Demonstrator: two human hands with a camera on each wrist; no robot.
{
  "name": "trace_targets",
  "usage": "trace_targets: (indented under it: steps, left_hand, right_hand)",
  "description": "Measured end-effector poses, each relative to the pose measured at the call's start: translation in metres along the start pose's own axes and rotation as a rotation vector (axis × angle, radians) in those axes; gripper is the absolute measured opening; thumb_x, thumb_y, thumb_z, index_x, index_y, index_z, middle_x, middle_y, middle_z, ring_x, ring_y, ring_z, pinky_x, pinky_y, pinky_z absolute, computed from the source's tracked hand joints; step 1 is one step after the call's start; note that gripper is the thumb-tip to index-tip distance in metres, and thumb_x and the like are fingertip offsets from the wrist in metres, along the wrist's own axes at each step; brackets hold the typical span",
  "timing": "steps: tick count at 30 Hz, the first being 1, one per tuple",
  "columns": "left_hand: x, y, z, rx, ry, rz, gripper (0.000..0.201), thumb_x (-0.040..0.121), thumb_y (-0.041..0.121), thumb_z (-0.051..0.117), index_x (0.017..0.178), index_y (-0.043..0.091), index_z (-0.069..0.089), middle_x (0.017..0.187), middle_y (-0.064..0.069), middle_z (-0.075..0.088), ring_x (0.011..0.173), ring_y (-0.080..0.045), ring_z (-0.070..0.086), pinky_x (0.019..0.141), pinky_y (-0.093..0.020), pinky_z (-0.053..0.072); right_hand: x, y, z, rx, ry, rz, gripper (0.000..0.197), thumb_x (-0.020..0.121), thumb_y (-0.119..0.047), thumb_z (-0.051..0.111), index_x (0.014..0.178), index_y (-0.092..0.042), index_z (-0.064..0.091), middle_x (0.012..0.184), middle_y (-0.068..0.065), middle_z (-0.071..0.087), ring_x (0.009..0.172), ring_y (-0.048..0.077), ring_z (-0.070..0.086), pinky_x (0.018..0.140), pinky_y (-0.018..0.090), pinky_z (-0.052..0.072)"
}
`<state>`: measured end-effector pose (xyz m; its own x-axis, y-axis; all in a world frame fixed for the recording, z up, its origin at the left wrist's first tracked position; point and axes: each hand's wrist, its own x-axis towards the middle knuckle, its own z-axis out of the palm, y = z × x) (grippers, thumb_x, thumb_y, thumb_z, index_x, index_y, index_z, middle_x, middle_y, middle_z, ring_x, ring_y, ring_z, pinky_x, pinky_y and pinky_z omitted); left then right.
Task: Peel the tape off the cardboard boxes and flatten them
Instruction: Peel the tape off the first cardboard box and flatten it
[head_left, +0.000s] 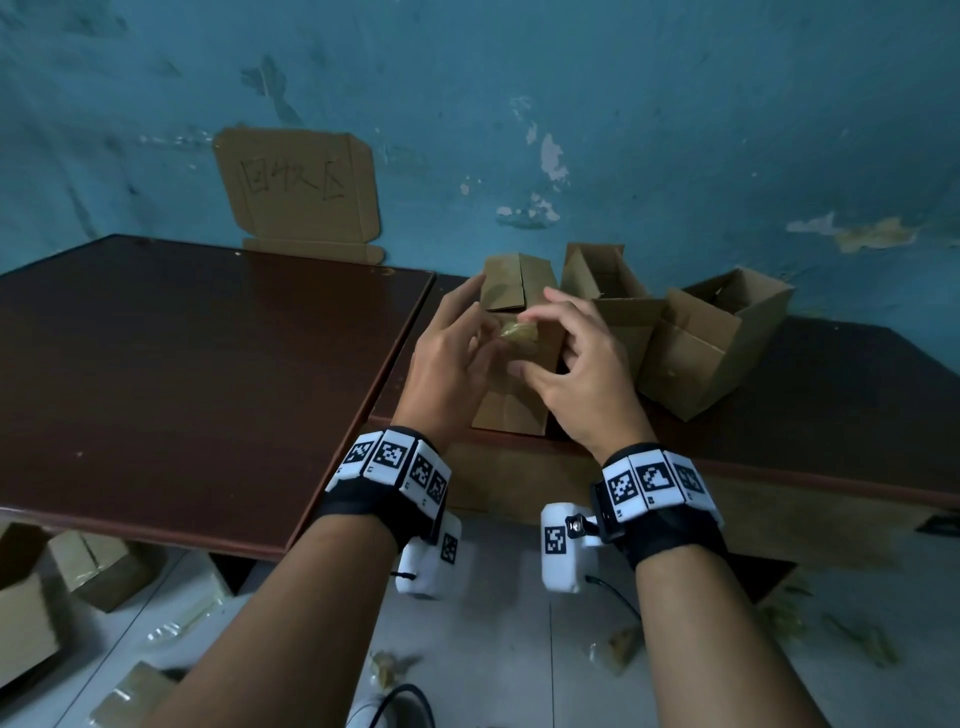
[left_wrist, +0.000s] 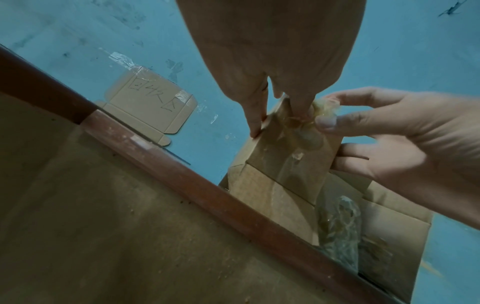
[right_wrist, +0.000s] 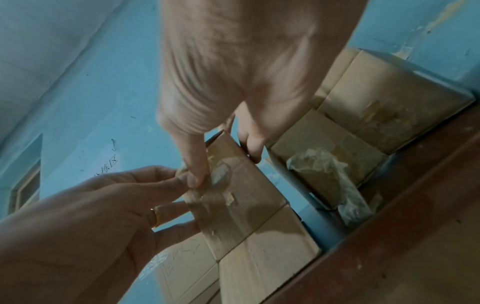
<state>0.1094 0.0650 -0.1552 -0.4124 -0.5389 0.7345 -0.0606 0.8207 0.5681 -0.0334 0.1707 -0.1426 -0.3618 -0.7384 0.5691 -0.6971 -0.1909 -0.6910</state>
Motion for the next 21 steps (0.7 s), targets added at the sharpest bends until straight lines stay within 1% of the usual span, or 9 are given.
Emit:
trace_targets:
  steps: [3, 6, 8, 10, 12, 15, 17, 18, 21]
  left_hand:
    - [0.001, 0.003, 0.0, -0.032, -0.043, -0.044, 0.006, 0.096, -0.002, 0.07, 0.095, 0.001, 0.065, 0.163, -0.001, 0.045, 0.128, 0.03, 0.036, 0.101, 0.002, 0.032]
    - [0.002, 0.006, -0.002, -0.066, -0.076, -0.099, 0.012, 0.095, 0.002, 0.073, 0.088, 0.004, 0.064, 0.165, 0.0, 0.041, 0.128, 0.034, 0.03, 0.102, 0.001, 0.031]
    - [0.002, 0.009, -0.004, -0.096, -0.104, -0.161, 0.016, 0.094, 0.004, 0.075, 0.083, 0.01, 0.064, 0.167, 0.0, 0.038, 0.134, 0.024, 0.035, 0.109, -0.01, 0.036]
    - [0.003, 0.014, -0.006, -0.11, -0.144, -0.241, 0.017, 0.093, 0.003, 0.075, 0.081, 0.012, 0.066, 0.168, -0.001, 0.036, 0.146, -0.002, 0.039, 0.117, -0.027, 0.039]
    - [0.005, 0.015, -0.007, -0.132, -0.178, -0.321, 0.015, 0.092, 0.002, 0.075, 0.079, 0.008, 0.069, 0.167, -0.002, 0.036, 0.15, -0.017, 0.039, 0.118, -0.035, 0.039]
    - [0.007, 0.013, -0.008, -0.194, -0.183, -0.406, 0.012, 0.088, 0.004, 0.078, 0.078, 0.0, 0.072, 0.163, 0.0, 0.044, 0.143, -0.018, 0.047, 0.114, -0.033, 0.041]
    - [0.007, 0.012, -0.009, -0.218, -0.156, -0.443, 0.012, 0.082, 0.007, 0.08, 0.076, 0.0, 0.072, 0.157, 0.002, 0.051, 0.135, -0.017, 0.054, 0.105, -0.027, 0.045]
    - [0.007, 0.011, -0.01, -0.232, -0.147, -0.454, 0.014, 0.079, 0.012, 0.079, 0.074, 0.001, 0.071, 0.154, 0.003, 0.053, 0.132, -0.017, 0.056, 0.103, -0.029, 0.046]
    - [0.007, 0.013, -0.012, -0.305, -0.146, -0.477, 0.024, 0.072, 0.028, 0.067, 0.076, 0.004, 0.07, 0.148, 0.007, 0.057, 0.131, -0.016, 0.056, 0.111, -0.045, 0.045]
  right_hand:
    - [0.0, 0.005, 0.002, 0.043, 0.017, 0.002, 0.051, 0.081, -0.009, 0.09, 0.12, -0.037, 0.072, 0.154, -0.011, 0.049, 0.145, 0.013, 0.049, 0.118, 0.046, 0.046]
    - [0.0, 0.008, 0.003, 0.062, 0.011, 0.001, 0.057, 0.081, -0.007, 0.089, 0.124, -0.041, 0.071, 0.155, -0.011, 0.047, 0.146, 0.014, 0.048, 0.117, 0.046, 0.047]
    - [-0.001, 0.007, 0.003, 0.053, -0.012, -0.002, 0.061, 0.082, -0.005, 0.088, 0.127, -0.042, 0.07, 0.156, -0.011, 0.045, 0.147, 0.014, 0.046, 0.117, 0.046, 0.048]
    - [-0.002, 0.007, 0.003, 0.052, -0.029, -0.006, 0.061, 0.083, -0.005, 0.088, 0.127, -0.042, 0.07, 0.156, -0.01, 0.043, 0.147, 0.014, 0.046, 0.116, 0.045, 0.049]
    - [-0.001, 0.006, 0.003, 0.056, -0.021, -0.013, 0.055, 0.082, -0.006, 0.088, 0.122, -0.041, 0.073, 0.155, -0.009, 0.044, 0.147, 0.015, 0.047, 0.116, 0.046, 0.049]
    - [0.0, 0.007, 0.003, 0.074, -0.011, -0.011, 0.045, 0.08, -0.008, 0.091, 0.108, -0.039, 0.076, 0.155, -0.009, 0.048, 0.147, 0.014, 0.047, 0.117, 0.048, 0.047]
    - [0.001, 0.007, 0.004, 0.07, -0.017, -0.009, 0.04, 0.08, -0.007, 0.091, 0.104, -0.036, 0.077, 0.156, -0.01, 0.049, 0.148, 0.013, 0.046, 0.117, 0.049, 0.046]
    - [0.002, 0.006, 0.003, 0.055, -0.015, -0.011, 0.036, 0.08, -0.006, 0.09, 0.103, -0.031, 0.078, 0.156, -0.01, 0.049, 0.148, 0.012, 0.046, 0.118, 0.049, 0.046]
    - [0.002, 0.005, 0.001, 0.006, 0.01, -0.013, 0.021, 0.085, -0.006, 0.087, 0.099, -0.019, 0.079, 0.155, -0.008, 0.052, 0.147, 0.01, 0.046, 0.12, 0.046, 0.044]
